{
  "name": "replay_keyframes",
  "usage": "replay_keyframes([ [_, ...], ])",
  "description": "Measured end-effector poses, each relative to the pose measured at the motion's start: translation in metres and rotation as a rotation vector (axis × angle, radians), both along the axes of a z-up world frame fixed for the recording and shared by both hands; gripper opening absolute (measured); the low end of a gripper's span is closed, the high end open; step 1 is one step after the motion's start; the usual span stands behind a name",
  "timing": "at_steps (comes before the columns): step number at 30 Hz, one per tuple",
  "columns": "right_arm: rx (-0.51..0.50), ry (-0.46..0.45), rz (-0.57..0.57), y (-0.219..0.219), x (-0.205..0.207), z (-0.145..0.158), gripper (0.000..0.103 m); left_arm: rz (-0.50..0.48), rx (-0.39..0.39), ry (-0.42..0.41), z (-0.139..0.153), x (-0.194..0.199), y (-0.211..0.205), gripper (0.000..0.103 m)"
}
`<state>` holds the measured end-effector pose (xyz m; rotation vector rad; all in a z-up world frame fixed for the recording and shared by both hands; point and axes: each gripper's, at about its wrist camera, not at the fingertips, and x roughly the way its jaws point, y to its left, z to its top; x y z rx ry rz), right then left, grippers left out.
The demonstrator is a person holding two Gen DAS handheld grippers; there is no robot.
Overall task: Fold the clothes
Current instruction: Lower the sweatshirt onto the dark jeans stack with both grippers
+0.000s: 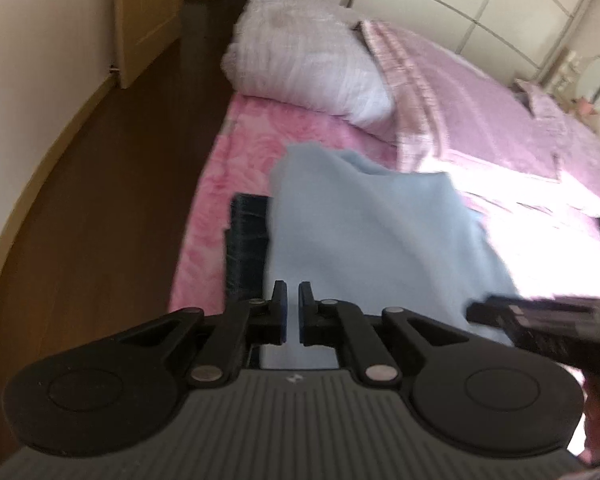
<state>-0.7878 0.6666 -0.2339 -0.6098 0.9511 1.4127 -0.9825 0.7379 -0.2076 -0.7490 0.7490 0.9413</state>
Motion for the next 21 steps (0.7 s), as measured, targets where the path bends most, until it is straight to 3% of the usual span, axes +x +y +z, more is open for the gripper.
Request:
replay_keyframes([
  [3,-0.017,-0.002,0.016,-0.008,-0.006,0.003,0.025,-0.024,-0.025,0.022,-0.01,0.002,-0.014,0.003],
  [7,-0.121,-0.053,0.082,-0.01,-0.023,-0.026,0.025,0.021,-0.04,0.064,-0.038,0.002,-0.005,0.003],
  [10,-0.102,-0.092,0.113,-0.014,-0.031,-0.027,0.025,0.028,-0.012,0.076,-0.025,0.005,-0.009,0.003],
  [14,-0.067,-0.028,0.101,-0.028,-0.025,-0.002,0.026,0.046,0.025,0.087,0.002,0.01,-0.022,0.004],
  [16,-0.054,-0.012,0.097,-0.041,-0.021,0.007,0.026,0.069,0.043,0.111,0.015,0.014,-0.034,0.013],
  [18,-0.063,-0.014,0.083,-0.048,-0.017,0.013,0.026,0.08,0.065,0.126,0.029,0.019,-0.05,0.029],
  [21,-0.083,-0.001,0.047,-0.064,-0.011,0.017,0.026,0.086,0.101,0.147,0.048,0.025,-0.074,0.036],
])
